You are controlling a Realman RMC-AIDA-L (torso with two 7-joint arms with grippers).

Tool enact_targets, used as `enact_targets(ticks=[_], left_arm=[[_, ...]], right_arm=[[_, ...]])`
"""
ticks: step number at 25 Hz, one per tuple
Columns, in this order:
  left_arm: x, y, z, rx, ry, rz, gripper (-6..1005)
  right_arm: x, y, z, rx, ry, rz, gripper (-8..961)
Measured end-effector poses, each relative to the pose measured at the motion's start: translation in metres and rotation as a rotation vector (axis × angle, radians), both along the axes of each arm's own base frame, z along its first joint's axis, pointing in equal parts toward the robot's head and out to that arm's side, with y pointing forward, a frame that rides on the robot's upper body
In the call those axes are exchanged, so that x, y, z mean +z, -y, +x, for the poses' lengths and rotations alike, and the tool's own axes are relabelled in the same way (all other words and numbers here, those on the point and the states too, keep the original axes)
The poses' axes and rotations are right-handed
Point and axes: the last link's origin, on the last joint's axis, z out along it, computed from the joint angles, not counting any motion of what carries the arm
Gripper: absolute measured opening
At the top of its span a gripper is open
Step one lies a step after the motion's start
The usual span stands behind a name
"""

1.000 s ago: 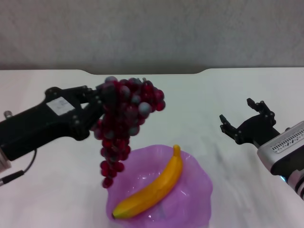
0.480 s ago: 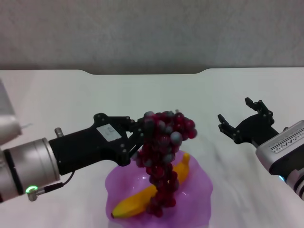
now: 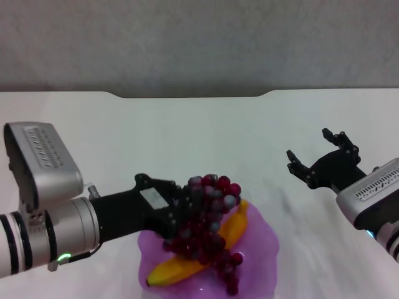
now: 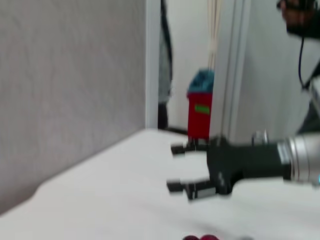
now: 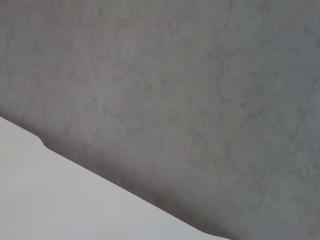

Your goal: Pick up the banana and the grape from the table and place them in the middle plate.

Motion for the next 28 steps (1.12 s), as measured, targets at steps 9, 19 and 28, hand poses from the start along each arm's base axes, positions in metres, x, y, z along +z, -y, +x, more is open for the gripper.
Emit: enact_targets(ticks=[9,19,28], left_arm=[[-0.014,-0.004,-0.017,0.06,-0.202,-0.064,118],[-0.023,-0.003,0.002,0.03,-0.248,-0.066,251],[0.003,0.0,0.012,0.012,-0.222,0.039,525]], right_arm=[[0.0,0.0,0.002,-0.007,0.0,0.003,880],[0.001,0.001,0.002,-0.009,-0.002,0.004,880],[0.001,0.0,0.001,-0.001,0.001,0.003,879]])
